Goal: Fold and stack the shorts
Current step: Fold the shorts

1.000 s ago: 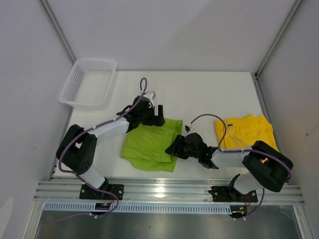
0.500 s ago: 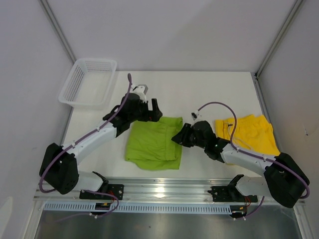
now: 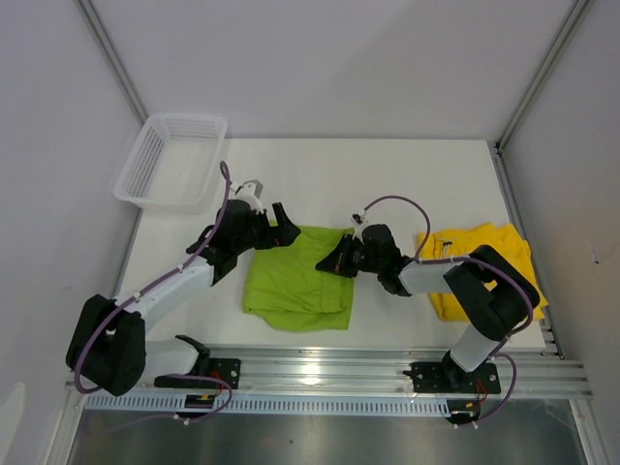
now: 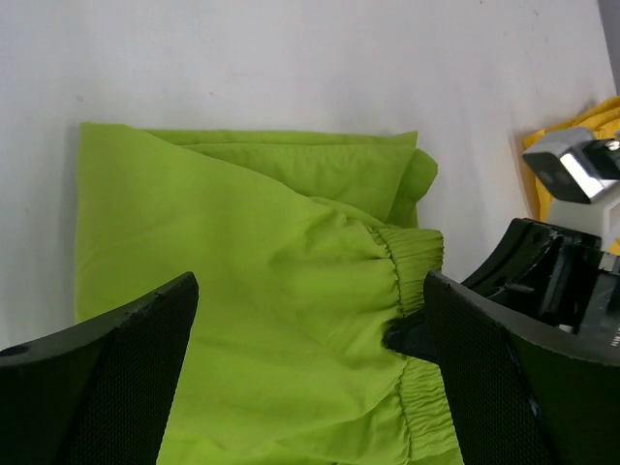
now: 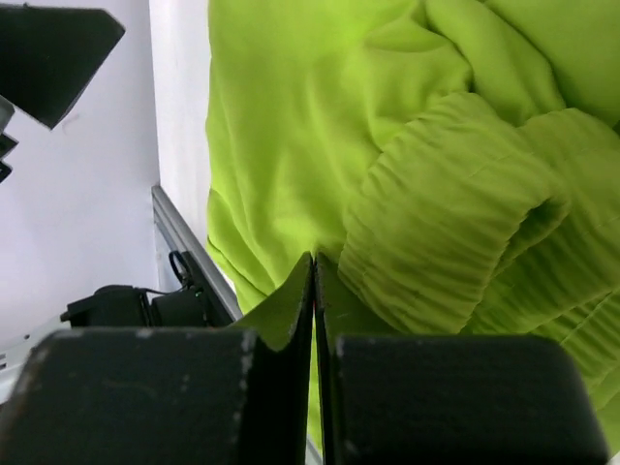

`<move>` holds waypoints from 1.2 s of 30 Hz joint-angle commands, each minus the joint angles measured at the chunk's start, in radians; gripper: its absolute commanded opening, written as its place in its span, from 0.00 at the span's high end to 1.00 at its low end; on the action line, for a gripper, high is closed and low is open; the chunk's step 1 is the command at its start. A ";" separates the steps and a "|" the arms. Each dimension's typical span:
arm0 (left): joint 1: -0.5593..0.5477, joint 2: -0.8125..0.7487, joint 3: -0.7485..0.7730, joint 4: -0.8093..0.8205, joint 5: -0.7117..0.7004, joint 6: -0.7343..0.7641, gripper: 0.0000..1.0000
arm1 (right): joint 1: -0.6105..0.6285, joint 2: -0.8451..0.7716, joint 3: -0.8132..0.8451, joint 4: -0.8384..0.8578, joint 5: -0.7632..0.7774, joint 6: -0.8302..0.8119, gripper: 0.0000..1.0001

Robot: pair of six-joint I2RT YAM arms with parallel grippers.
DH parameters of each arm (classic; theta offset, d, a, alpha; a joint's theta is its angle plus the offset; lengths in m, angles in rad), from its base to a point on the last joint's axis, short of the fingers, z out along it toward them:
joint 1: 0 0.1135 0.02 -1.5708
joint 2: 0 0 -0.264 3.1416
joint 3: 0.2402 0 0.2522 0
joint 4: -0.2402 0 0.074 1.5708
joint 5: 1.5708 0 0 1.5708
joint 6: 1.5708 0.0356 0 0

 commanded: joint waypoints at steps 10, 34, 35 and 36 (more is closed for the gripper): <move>0.018 0.254 -0.015 0.270 0.091 -0.092 0.01 | -0.101 0.350 -0.149 0.490 0.002 0.222 1.00; -0.255 0.062 -0.282 0.361 -0.265 -0.305 0.01 | -0.206 0.282 0.594 -0.432 0.025 -0.319 0.52; -0.266 0.035 -0.287 0.352 -0.273 -0.312 0.01 | -0.206 0.251 0.604 -0.447 0.031 -0.337 0.47; -0.266 0.012 -0.285 0.329 -0.271 -0.314 0.01 | -0.205 0.217 0.602 -0.490 0.049 -0.343 0.42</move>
